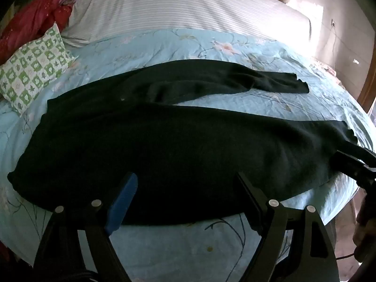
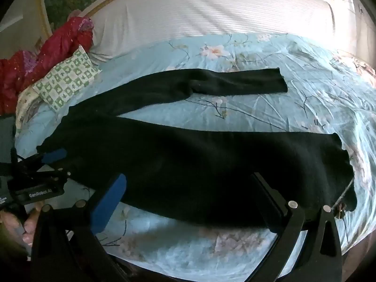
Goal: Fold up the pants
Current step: 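Grasp the black pants waistband with both grippers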
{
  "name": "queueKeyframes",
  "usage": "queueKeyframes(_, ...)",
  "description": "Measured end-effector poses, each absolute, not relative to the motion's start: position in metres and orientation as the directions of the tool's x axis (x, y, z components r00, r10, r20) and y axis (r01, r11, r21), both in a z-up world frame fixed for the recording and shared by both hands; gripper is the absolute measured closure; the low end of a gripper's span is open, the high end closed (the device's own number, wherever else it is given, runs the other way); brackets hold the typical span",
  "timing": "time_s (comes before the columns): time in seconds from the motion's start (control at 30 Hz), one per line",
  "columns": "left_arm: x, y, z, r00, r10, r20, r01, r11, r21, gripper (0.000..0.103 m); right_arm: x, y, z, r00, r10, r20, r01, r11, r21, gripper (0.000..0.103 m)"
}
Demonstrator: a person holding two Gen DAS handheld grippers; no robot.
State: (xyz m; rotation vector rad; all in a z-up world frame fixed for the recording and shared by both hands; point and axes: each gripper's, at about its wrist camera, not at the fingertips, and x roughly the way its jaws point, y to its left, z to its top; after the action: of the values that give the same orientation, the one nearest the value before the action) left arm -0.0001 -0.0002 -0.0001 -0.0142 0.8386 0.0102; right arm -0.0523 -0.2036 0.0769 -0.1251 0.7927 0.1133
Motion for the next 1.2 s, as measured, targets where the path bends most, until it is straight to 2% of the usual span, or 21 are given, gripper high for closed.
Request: queueKeyframes(1.2,0.000,-0.010,0.000,0.664,0.000,-0.748,0.006,1.000,0.006,0.019,-0.051,-0.208,0.081,0.691,0.091,-0.717,-0.149,0.989,-0.019,0.000)
